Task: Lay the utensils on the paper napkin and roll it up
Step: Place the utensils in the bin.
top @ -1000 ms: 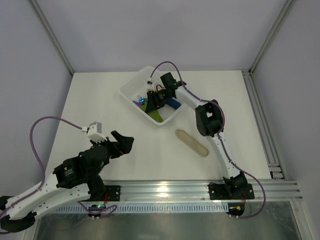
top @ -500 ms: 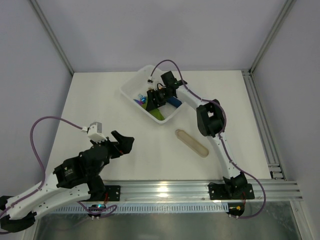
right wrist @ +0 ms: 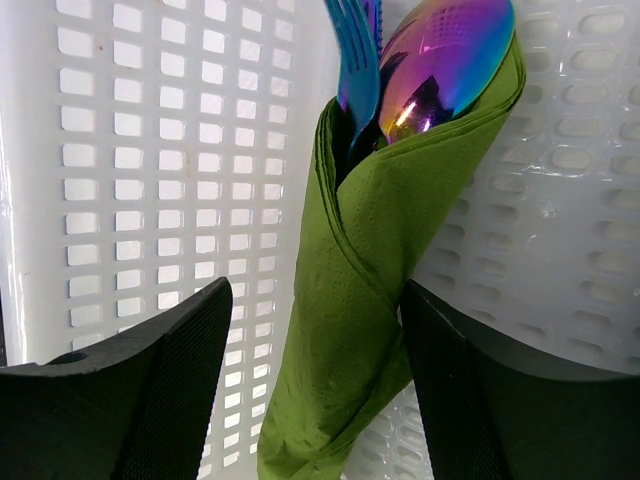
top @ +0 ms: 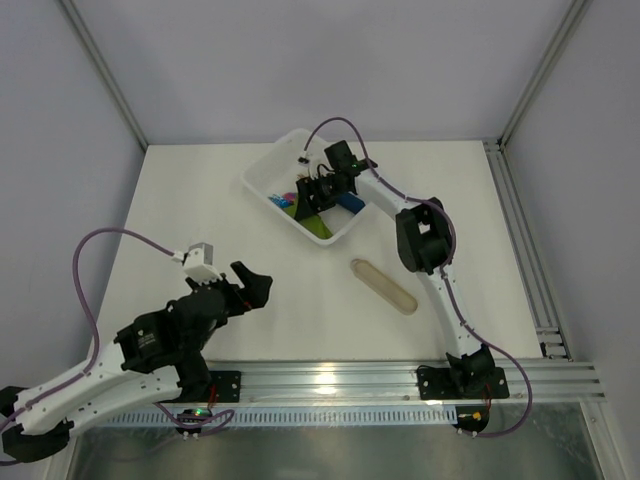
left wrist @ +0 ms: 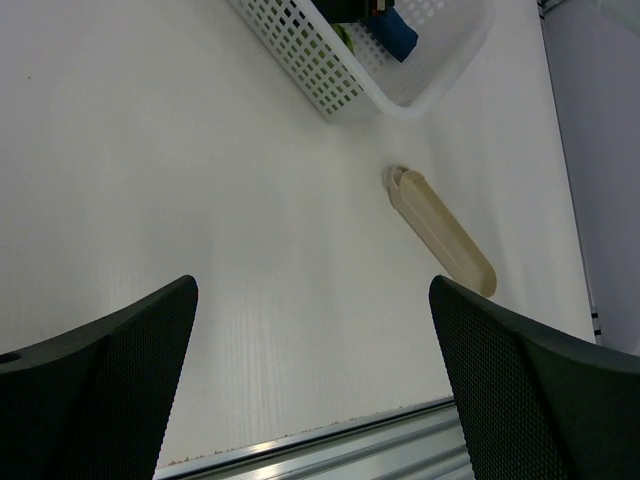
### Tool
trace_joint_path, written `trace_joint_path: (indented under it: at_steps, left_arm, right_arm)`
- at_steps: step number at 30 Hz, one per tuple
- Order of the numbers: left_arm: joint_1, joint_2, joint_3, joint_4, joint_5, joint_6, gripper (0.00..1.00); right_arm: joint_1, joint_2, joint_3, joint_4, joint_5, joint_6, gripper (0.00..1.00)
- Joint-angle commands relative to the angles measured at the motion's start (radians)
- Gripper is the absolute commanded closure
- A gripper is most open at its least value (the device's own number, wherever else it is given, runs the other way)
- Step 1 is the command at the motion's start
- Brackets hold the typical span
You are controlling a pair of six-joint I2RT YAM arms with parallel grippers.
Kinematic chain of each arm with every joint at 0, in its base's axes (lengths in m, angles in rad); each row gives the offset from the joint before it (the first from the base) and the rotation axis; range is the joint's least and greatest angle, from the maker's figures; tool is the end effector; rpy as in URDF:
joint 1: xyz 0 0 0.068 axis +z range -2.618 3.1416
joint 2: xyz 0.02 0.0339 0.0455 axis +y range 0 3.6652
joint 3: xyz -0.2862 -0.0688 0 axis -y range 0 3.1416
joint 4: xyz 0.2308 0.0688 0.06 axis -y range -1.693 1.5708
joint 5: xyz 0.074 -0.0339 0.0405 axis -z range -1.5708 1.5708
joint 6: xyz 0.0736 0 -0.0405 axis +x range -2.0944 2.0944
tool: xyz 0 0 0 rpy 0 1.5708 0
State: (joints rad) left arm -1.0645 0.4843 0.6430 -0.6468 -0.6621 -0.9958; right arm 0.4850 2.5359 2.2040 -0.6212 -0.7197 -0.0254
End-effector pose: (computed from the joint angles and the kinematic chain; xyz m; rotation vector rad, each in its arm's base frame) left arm 0.0889 -0.0671 0.2805 -0.3390 1.9818 -0.6667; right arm 0.4798 0.3077 0.1525 -0.9184 2.3355 1.0939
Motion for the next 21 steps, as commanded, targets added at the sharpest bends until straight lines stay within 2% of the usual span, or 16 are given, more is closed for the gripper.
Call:
trace_joint_path:
  at_steps: [1, 9, 17, 21]
  left_arm:
    - [0.0, 0.028, 0.004, 0.038, -0.034, 0.031, 0.01]
    - [0.0, 0.091, 0.029, 0.036, -0.057, 0.062, 0.01]
    - [-0.002, 0.131, 0.063, -0.079, -0.171, 0.04, 0.01]
    - [0.0, 0.131, 0.084, -0.122, -0.177, 0.029, 0.01]
  right_arm:
    - [-0.005, -0.088, -0.029, 0.04, 0.054, -0.027, 0.28]
    - [-0.008, -0.134, -0.024, 0.048, 0.088, -0.031, 0.25]
    - [-0.022, -0.203, -0.098, 0.11, 0.098, -0.015, 0.2]
    - [-0.031, -0.221, -0.099, 0.115, 0.131, 0.005, 0.19]
